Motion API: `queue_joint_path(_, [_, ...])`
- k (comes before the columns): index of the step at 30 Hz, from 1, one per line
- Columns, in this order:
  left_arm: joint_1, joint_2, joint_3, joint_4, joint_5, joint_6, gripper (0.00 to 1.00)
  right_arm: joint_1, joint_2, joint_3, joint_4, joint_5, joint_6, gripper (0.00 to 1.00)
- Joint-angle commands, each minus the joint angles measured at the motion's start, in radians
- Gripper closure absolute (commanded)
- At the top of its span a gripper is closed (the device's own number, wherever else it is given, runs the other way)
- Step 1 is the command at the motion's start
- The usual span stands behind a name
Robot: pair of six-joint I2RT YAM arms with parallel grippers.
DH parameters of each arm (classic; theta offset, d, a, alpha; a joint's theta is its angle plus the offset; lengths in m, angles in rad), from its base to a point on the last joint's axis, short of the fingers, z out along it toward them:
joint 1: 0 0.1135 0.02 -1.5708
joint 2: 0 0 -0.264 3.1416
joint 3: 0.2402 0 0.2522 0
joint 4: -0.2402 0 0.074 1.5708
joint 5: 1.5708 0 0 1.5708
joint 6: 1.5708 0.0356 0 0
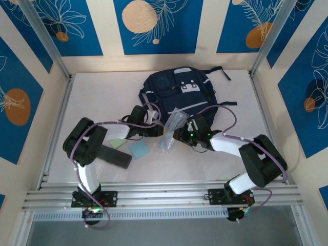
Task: Pack the student bag
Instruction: Pick up the loose stationery from the student bag, then open the student bag at the center of the table.
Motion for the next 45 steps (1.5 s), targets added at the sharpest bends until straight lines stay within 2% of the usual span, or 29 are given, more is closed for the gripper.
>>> queue_joint_path(1, [-0.015,0.026,0.01,0.008,-0.002,-0.015,0.65,0.008,0.06,0.07,0.15,-0.018,0.001,0.52])
queue_joint_path(3, [-0.016,0.024,0.011,0.008,0.002,-0.02,0.65,0.007,0.08,0.087,0.166,-0.03,0.001,0.58])
queue_joint_path(6, [-0.016,0.009,0.011,-0.001,-0.003,-0.026,0.65,0.004,0.064,0.091,0.169,-0.043,-0.002,0.88])
queue_joint_path(8, [-0.016,-0.02,0.011,-0.018,-0.021,-0.026,0.61,-0.004,0.024,0.087,0.137,-0.058,-0.012,1.0])
queue_joint_path(10, [-0.017,-0.06,0.019,-0.053,-0.055,-0.014,0.5,-0.015,-0.035,0.079,0.087,-0.079,-0.025,1.0])
queue_joint_path(13, [-0.015,-0.12,0.056,-0.135,-0.128,0.039,0.39,-0.041,-0.151,0.078,-0.033,-0.099,-0.064,1.0])
queue_joint_path(16, [-0.02,-0.16,0.103,-0.194,-0.2,0.114,0.36,-0.093,-0.257,0.107,-0.212,-0.09,-0.127,1.0])
queue_joint_path(21, [-0.063,-0.11,0.246,-0.293,-0.278,0.281,0.34,-0.291,-0.368,0.152,-0.42,-0.121,-0.217,1.0])
queue_joint_path(26, [-0.123,0.001,0.443,-0.415,-0.348,0.444,0.3,-0.509,-0.38,0.182,-0.524,-0.164,-0.224,1.0])
queue_joint_path(30, [-0.163,0.117,0.61,-0.501,-0.394,0.562,0.27,-0.642,-0.402,0.139,-0.488,-0.246,-0.189,1.0])
queue_joint_path(34, [-0.19,0.233,0.76,-0.575,-0.425,0.642,0.25,-0.721,-0.439,0.1,-0.462,-0.291,-0.171,1.0])
queue_joint_path(45, [-0.196,0.477,0.993,-0.735,-0.537,0.721,0.21,-0.773,-0.513,0.061,-0.477,-0.311,-0.19,1.0])
